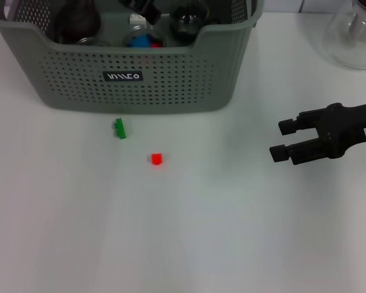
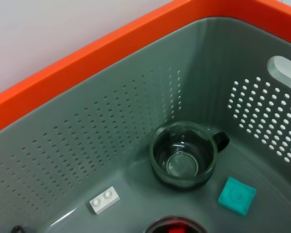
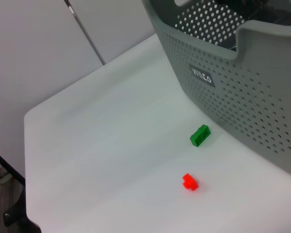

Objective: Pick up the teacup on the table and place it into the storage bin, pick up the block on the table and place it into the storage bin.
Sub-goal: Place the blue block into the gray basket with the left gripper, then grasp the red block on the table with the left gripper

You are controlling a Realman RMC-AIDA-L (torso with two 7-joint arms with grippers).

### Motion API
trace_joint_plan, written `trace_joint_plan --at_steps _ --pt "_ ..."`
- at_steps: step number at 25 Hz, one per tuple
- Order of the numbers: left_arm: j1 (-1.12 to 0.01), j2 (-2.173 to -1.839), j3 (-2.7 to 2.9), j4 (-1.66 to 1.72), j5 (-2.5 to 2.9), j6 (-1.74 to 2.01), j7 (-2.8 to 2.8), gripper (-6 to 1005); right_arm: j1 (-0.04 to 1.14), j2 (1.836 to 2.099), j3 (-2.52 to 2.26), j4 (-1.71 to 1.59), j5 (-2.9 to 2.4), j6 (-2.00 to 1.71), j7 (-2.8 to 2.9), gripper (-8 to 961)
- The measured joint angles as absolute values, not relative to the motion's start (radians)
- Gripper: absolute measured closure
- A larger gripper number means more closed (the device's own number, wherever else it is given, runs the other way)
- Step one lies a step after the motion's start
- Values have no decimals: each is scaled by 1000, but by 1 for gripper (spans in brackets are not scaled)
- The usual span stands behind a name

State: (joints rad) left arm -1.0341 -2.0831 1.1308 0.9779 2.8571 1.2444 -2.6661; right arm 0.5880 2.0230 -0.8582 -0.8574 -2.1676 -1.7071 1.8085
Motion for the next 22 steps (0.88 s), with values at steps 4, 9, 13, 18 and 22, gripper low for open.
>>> trace_joint_plan --at_steps 4,9,13,18,22 --pt "-998 -2083 1129 1071 2857 1283 -2664 416 587 2023 -854 -857 -2168 -1707 1803 115" --pt "-891 -2098 1040 1360 2763 1353 -2640 147 587 2022 -853 -858 -2167 -1706 1799 115" --pt "-759 -2114 916 1635 2459 1443 -2553 149 588 2021 -853 -862 -2167 -1704 1799 115" --pt "-557 -2133 902 1798 2012 1616 -2328 151 589 2020 -851 -862 -2167 -1701 1798 115" --pt "-444 -2174 962 1844 1925 1755 -2165 152 589 2019 -840 -860 -2167 -1699 1798 115"
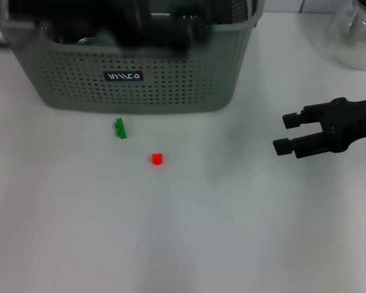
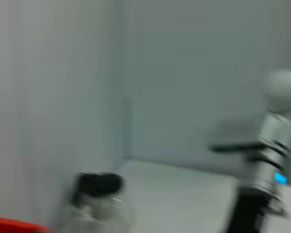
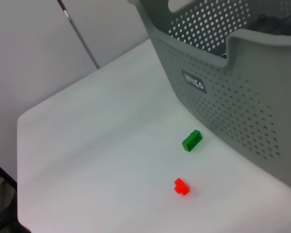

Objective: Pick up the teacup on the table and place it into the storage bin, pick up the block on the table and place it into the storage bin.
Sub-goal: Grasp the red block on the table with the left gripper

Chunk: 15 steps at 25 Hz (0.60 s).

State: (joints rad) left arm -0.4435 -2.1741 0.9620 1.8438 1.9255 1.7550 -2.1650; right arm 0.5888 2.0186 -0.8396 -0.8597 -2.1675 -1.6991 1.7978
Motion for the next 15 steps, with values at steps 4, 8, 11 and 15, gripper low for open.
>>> trace_joint_plan --at_steps 4,8,11,15 --pt "-400 -2175 1114 1795 1982 1842 -2072 153 588 2019 -827 -859 -2167 -1698 1798 115" --pt "-442 -2171 1226 1648 2127 1809 -2060 153 588 2019 -826 -859 -2167 -1695 1798 115" --pt "-512 -2168 1277 1486 2251 1729 -2061 153 587 2019 -827 -858 -2167 -1688 1798 115" --pt "-618 -2169 1305 1278 2403 1610 -2088 152 590 2020 -832 -850 -2168 -1684 1799 115"
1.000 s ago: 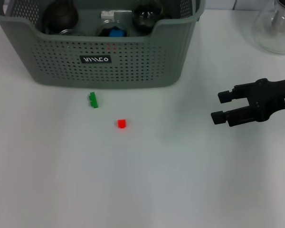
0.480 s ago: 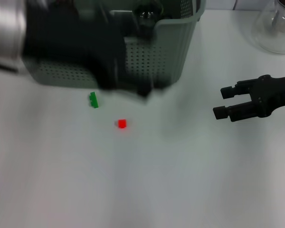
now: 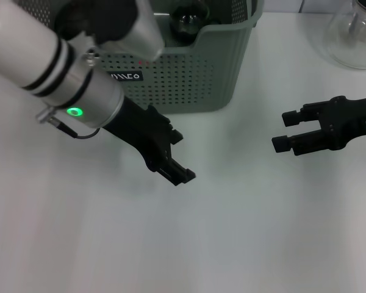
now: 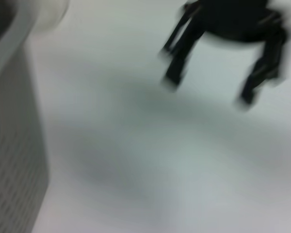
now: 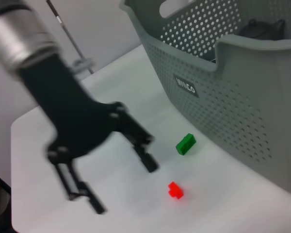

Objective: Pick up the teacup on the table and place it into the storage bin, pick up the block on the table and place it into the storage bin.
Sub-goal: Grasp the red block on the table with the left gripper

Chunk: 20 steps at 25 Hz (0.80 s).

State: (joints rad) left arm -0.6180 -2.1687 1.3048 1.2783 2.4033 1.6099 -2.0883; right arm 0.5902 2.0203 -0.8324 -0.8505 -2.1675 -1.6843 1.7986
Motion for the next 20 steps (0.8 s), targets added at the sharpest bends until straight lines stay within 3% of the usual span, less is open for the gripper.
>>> trace_joint_plan --at_steps 5,19,20 --pt "-687 -2171 1387 1146 2549 1497 -2156 155 592 2020 -834 -846 -2168 -1683 1798 115" --pt "-695 -2174 1515 1096 2665 1360 -2238 184 592 2020 -832 -845 -2168 -1681 1796 115" --pt "-695 -2174 1515 1095 2665 1358 -2238 223 592 2020 -832 -845 -2168 -1681 1796 115"
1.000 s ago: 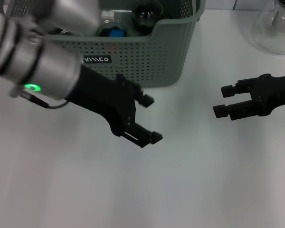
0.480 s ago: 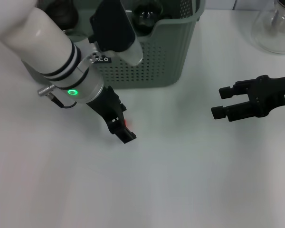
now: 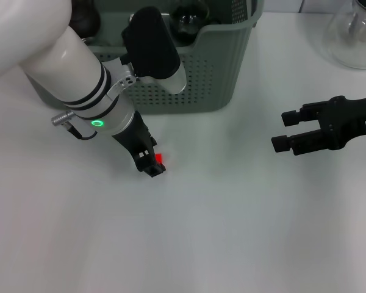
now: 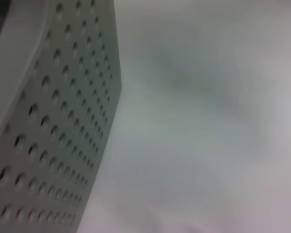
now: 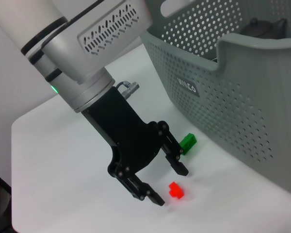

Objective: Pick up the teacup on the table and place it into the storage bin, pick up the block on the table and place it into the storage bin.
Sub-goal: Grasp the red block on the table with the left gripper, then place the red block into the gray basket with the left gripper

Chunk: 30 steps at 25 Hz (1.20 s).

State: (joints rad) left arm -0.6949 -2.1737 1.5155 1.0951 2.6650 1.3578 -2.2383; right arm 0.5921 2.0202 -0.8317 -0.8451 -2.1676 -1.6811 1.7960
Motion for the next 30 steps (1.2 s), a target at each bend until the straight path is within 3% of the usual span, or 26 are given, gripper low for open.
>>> trace_joint_plan --at_steps 9,17,23,30 --pt "-698 -2174 1567 1071 2670 1314 -2250 562 592 2019 -833 -845 -2168 -1675 1796 116" --pt "-701 -2173 1568 1061 2671 1312 -2250 555 592 2019 -832 -845 -2168 -1675 1796 116" --pt "-703 -2172 1568 1055 2676 1310 -2254 613 592 2019 -831 -845 -2168 -1673 1796 116" --pt "-700 -2173 1568 1091 2695 1319 -2288 782 592 2019 -830 -845 -2168 -1674 1796 116"
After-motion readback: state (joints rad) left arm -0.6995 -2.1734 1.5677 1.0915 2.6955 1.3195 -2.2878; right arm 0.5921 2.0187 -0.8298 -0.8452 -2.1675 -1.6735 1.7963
